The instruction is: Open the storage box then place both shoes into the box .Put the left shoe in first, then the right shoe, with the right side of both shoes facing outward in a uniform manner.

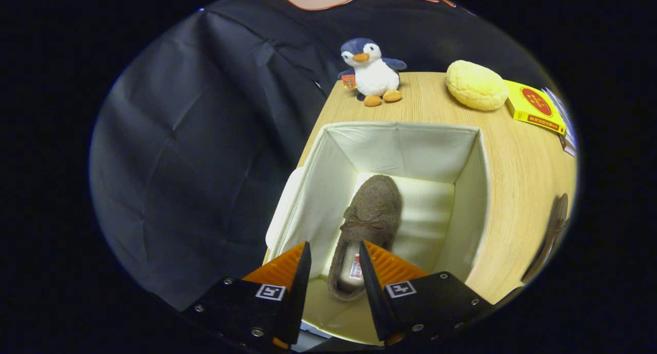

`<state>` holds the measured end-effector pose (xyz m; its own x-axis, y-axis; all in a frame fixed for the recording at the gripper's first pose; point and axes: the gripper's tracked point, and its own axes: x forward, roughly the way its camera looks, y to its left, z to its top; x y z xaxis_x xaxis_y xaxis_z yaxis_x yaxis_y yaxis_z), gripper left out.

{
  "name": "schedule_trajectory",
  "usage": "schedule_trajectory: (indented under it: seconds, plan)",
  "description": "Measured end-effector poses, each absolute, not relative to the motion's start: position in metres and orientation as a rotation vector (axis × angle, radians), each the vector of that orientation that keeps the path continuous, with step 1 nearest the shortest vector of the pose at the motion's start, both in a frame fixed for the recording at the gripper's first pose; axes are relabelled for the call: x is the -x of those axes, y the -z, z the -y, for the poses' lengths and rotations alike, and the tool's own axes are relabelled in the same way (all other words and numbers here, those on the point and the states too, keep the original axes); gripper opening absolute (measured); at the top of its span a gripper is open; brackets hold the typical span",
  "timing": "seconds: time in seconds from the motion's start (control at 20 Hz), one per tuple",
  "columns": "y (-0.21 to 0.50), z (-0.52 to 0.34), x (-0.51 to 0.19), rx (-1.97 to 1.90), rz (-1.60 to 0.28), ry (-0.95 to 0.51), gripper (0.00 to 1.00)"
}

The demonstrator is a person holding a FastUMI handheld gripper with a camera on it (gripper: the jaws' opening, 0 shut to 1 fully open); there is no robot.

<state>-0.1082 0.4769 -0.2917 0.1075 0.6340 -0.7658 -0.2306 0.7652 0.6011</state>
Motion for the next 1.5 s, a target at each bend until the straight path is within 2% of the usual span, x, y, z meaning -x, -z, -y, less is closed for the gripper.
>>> schedule_trajectory:
  seconds: [0.15, 0.25, 0.35, 0.6, 1.1, 1.5]
  plan:
    - [0.278, -0.444, 0.098, -0.361, -1.248, -0.668, 0.81]
    - [0.267, -0.418, 0.092, -0.367, -1.203, -0.664, 0.89]
    - [0.254, -0.388, 0.089, -0.399, -1.166, -0.661, 0.92]
    - [0.265, -0.293, 0.076, -0.397, -1.103, -0.557, 0.95]
    - [0.351, -0.106, 0.099, -0.300, -1.158, -0.267, 0.96]
    - [0.417, -0.034, 0.127, -0.186, -1.244, -0.178, 0.94]
